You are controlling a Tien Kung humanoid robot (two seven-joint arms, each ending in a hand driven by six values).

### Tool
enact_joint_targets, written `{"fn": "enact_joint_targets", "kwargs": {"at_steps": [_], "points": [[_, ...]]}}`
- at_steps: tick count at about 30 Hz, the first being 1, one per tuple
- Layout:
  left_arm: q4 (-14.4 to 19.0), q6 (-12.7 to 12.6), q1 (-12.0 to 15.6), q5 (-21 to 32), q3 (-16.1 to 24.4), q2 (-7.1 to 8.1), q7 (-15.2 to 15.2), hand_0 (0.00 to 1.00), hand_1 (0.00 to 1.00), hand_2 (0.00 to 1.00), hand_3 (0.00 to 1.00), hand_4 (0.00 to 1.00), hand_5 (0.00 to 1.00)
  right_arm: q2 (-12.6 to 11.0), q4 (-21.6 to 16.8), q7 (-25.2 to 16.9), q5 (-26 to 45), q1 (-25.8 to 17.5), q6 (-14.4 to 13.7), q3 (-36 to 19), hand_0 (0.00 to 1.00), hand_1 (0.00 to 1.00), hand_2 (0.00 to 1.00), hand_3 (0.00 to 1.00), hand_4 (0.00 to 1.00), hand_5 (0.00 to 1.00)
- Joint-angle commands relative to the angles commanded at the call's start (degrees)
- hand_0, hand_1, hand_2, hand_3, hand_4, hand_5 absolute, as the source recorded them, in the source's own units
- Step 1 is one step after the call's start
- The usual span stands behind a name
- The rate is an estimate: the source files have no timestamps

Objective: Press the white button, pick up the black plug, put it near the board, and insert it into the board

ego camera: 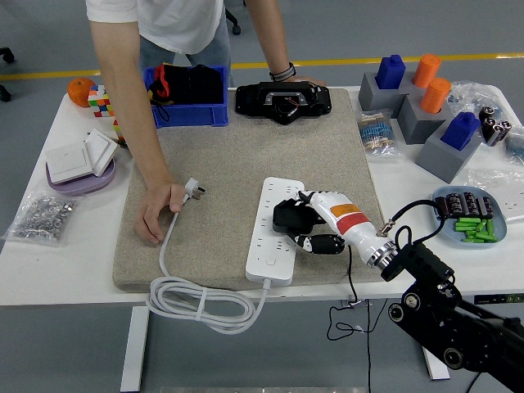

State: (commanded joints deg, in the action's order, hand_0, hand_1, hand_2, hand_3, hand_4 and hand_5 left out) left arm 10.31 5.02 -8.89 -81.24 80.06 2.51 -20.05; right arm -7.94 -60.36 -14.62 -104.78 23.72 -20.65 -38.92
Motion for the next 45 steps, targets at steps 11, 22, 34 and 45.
{"fn": "enact_joint_targets", "kwargs": {"at_steps": [11, 22, 34, 45], "points": [[0.0, 0.02, 0.08, -0.05, 0.01, -0.05, 0.01, 0.773, 0.71, 0.666, 0.734, 0.652, 0.54, 0.35, 2.16, 0.06, 0.59, 0.22, 0.03, 1.33, 0.341, 0.247, 0.345, 0.527, 0.623, 0.002], [0.0, 0.02, 0.11, -0.13, 0.16, -0.04, -0.01, 0.773, 0.71, 0.666, 0.734, 0.653, 0.543, 0.16, -1.22, 0.51, 0.79, 0.0, 0.03, -0.5, 0.414, 0.389, 0.461, 0.586, 0.665, 0.002], [0.0, 0.01, 0.14, -0.11, 0.2, -0.06, -0.05, 0.773, 0.71, 0.665, 0.734, 0.653, 0.543, 0.24, -2.6, 1.18, 4.01, 0.08, 1.0, -0.55, 0.721, 0.746, 0.701, 0.763, 0.967, 0.095], [0.0, -0.01, 0.11, 0.06, 0.12, -0.05, -0.09, 0.773, 0.71, 0.666, 0.734, 0.653, 0.543, 0.31, -2.24, 1.77, 4.36, 0.1, 1.66, -0.23, 0.77, 0.791, 0.736, 0.773, 0.998, 0.128]]}}
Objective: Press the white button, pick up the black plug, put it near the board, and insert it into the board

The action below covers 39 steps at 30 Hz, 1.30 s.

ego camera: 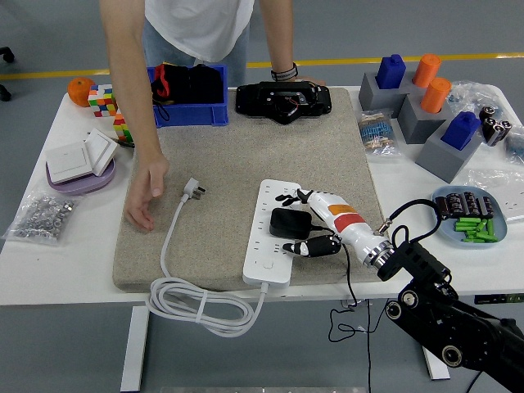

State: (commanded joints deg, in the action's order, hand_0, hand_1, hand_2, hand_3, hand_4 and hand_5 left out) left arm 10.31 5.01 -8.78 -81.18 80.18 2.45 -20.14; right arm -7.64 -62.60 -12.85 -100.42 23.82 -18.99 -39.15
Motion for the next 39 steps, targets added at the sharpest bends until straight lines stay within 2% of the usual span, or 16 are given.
{"fn": "enact_joint_targets", "kwargs": {"at_steps": [1, 6, 7, 12, 13, 21, 24, 25, 39], "points": [[0.0, 0.02, 0.02, 0.06, -0.09, 0.03, 0.0, 0.773, 0.71, 0.666, 0.734, 0.653, 0.544, 0.03, -0.18, 0.02, -0.11, -0.01, 0.03, -0.15, 0.859, 0.873, 0.818, 0.828, 0.998, 0.222], [0.0, 0.08, -0.03, -0.15, -0.13, 0.07, -0.04, 0.773, 0.71, 0.666, 0.734, 0.653, 0.544, -0.1, -1.53, 0.25, -0.31, -0.26, 0.46, -1.08, 0.859, 0.873, 0.818, 0.828, 0.998, 0.222], [0.0, 0.09, -0.04, -0.16, -0.14, 0.07, -0.05, 0.773, 0.711, 0.666, 0.734, 0.653, 0.544, -0.16, -1.95, 0.37, -0.27, -0.35, 0.65, -1.32, 0.901, 0.905, 0.857, 0.867, 0.998, 0.42], [0.0, 0.11, 0.02, -0.14, -0.18, 0.04, -0.07, 0.773, 0.711, 0.666, 0.734, 0.653, 0.544, -0.47, -4.33, 1.76, -0.82, -1.22, 2.13, -3.25, 0.901, 0.905, 0.857, 0.867, 0.998, 0.42], [0.0, 0.11, 0.04, -0.12, -0.2, 0.03, -0.06, 0.773, 0.71, 0.666, 0.735, 0.652, 0.543, -0.58, -5.05, 2.19, -0.97, -1.6, 2.46, -4.15, 0.967, 0.948, 0.92, 0.929, 0.998, 0.611], [0.0, 0.13, 0.11, -0.09, -0.14, -0.01, -0.05, 0.773, 0.71, 0.666, 0.735, 0.652, 0.54, -2.0, -8.3, 3.41, -2.4, -4.44, 3.5, -10.75, 0.972, 0.95, 0.921, 0.928, 0.998, 0.633], [0.0, 0.12, 0.15, -0.01, -0.11, -0.04, -0.01, 0.773, 0.71, 0.666, 0.735, 0.652, 0.54, -2.56, -8.87, 3.68, -2.72, -5.54, 3.74, -13.26, 0.972, 0.95, 0.921, 0.928, 0.998, 0.633], [0.0, 0.12, 0.12, -0.03, -0.04, -0.04, -0.05, 0.773, 0.71, 0.666, 0.735, 0.652, 0.54, -2.77, -9.06, 3.75, -2.87, -5.87, 3.77, -14.23, 0.977, 0.943, 0.91, 0.925, 0.998, 0.674], [0.0, 0.1, 0.27, -0.26, 0.24, -0.01, -0.01, 0.773, 0.71, 0.666, 0.735, 0.654, 0.536, -4.4, -10.7, 4.16, -3.35, -11.43, 4.45, -24.64, 0.973, 0.938, 0.904, 0.923, 0.998, 0.683]]}}
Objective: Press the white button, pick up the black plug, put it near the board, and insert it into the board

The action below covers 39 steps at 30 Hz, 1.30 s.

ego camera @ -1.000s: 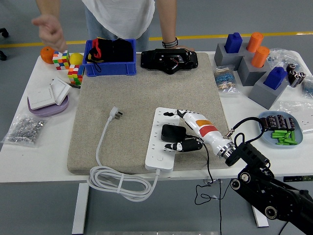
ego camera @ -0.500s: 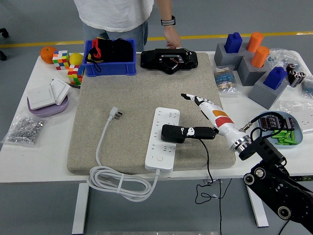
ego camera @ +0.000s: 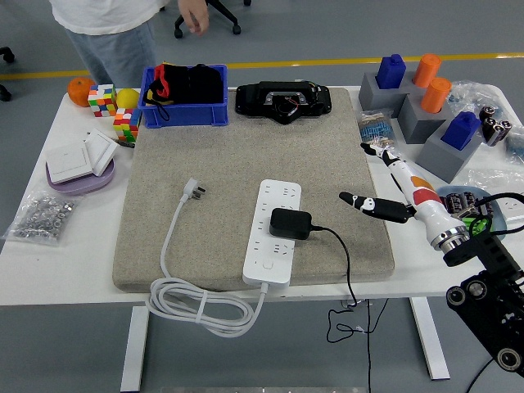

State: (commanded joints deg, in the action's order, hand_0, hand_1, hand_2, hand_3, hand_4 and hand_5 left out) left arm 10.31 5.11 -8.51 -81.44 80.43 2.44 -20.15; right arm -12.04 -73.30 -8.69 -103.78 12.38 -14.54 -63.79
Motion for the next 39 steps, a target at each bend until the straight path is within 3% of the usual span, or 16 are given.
{"fn": "enact_joint_targets", "kwargs": {"at_steps": [21, 39], "points": [[0.0, -0.15, 0.14, -0.08, 0.97, 0.02, 0.07, 0.774, 0.711, 0.666, 0.735, 0.656, 0.54, 0.48, -2.4, 0.72, -1.47, -6.08, 0.11, -14.02, 0.975, 0.936, 0.905, 0.927, 0.998, 0.705], [0.0, -0.33, 0.13, 0.25, 0.86, -0.03, 0.15, 0.773, 0.71, 0.665, 0.735, 0.657, 0.543, 1.22, -4.2, 1.03, -2.77, -8.62, -0.13, -20.89, 0.973, 0.927, 0.896, 0.914, 0.998, 0.726]]}}
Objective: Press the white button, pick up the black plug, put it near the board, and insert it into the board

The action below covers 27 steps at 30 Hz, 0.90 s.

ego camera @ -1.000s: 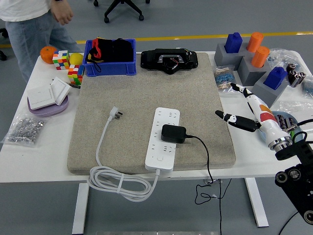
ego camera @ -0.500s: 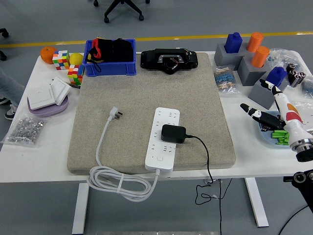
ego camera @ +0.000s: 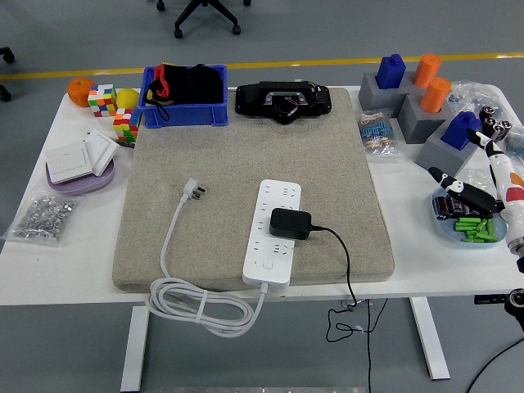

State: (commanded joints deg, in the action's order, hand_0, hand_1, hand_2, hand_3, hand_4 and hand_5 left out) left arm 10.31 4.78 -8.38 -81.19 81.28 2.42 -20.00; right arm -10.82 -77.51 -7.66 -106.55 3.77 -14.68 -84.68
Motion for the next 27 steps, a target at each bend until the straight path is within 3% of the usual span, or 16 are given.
{"fn": "enact_joint_targets", "kwargs": {"at_steps": [27], "points": [[0.0, -0.02, -0.28, -0.31, 0.2, 0.07, -0.07, 0.773, 0.71, 0.665, 0.734, 0.651, 0.546, 0.66, -1.43, 0.78, -1.03, -1.2, -0.12, -4.28, 0.964, 0.916, 0.875, 0.901, 0.998, 0.719]]}}
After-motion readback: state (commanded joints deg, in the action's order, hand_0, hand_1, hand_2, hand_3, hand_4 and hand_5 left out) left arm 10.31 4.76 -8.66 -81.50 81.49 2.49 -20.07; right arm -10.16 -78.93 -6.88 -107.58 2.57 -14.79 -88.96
